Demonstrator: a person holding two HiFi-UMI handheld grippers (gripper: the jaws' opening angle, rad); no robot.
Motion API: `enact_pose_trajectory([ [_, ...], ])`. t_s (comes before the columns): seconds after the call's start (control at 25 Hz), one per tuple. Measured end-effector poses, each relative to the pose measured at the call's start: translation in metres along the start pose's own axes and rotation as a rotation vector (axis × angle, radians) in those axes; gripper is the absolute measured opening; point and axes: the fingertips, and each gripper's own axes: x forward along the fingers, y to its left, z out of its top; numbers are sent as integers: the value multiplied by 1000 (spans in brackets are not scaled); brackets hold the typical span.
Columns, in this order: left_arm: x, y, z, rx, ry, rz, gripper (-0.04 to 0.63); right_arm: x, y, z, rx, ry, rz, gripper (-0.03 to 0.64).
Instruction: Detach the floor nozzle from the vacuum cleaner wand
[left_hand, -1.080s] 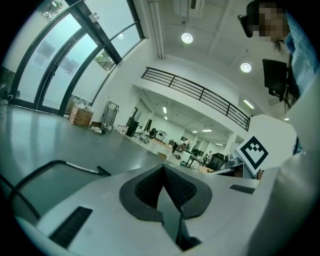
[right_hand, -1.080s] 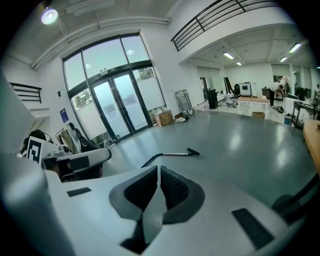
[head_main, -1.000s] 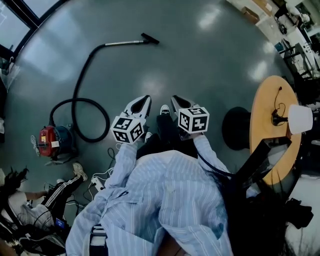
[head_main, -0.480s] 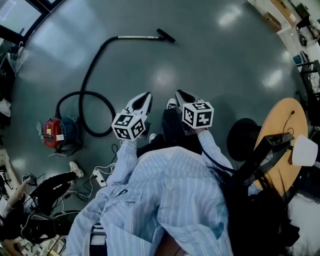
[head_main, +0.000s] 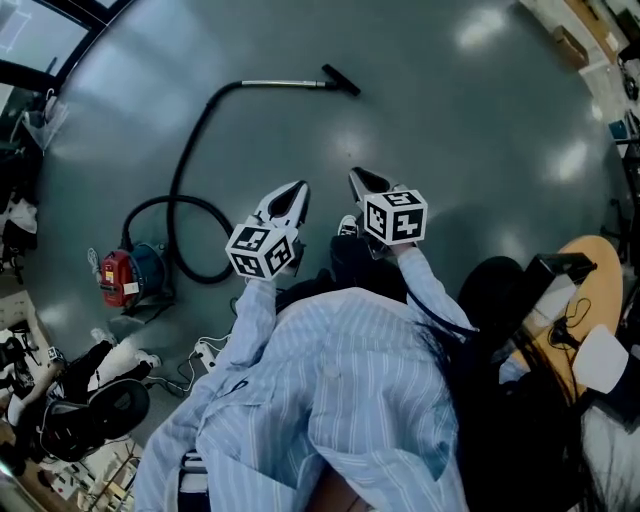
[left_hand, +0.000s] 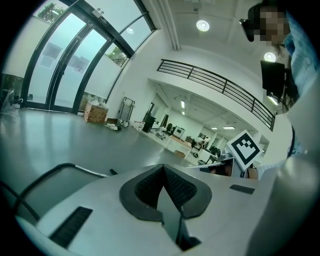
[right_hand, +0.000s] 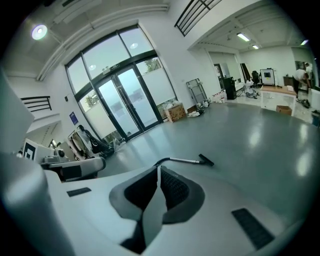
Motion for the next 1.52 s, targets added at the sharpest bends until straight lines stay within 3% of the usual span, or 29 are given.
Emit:
enact_pose_trajectory([
  [0.4, 71, -6, 46, 25, 32, 53, 3, 22, -71, 65, 34, 8, 19, 25],
  [0.84, 108, 28, 57, 70, 77, 13, 3, 50, -95, 71, 104, -31, -23, 25],
  [1.0, 131, 55, 65, 66, 85, -27, 3, 70, -102, 85, 96, -42, -55, 25],
  [1.24, 181, 102, 115, 51, 96, -52, 3, 105, -128, 142, 122, -44, -115, 25],
  [1.52, 224, 207, 159, 15, 164, -61, 3, 196, -129, 200, 157, -20, -123, 25],
])
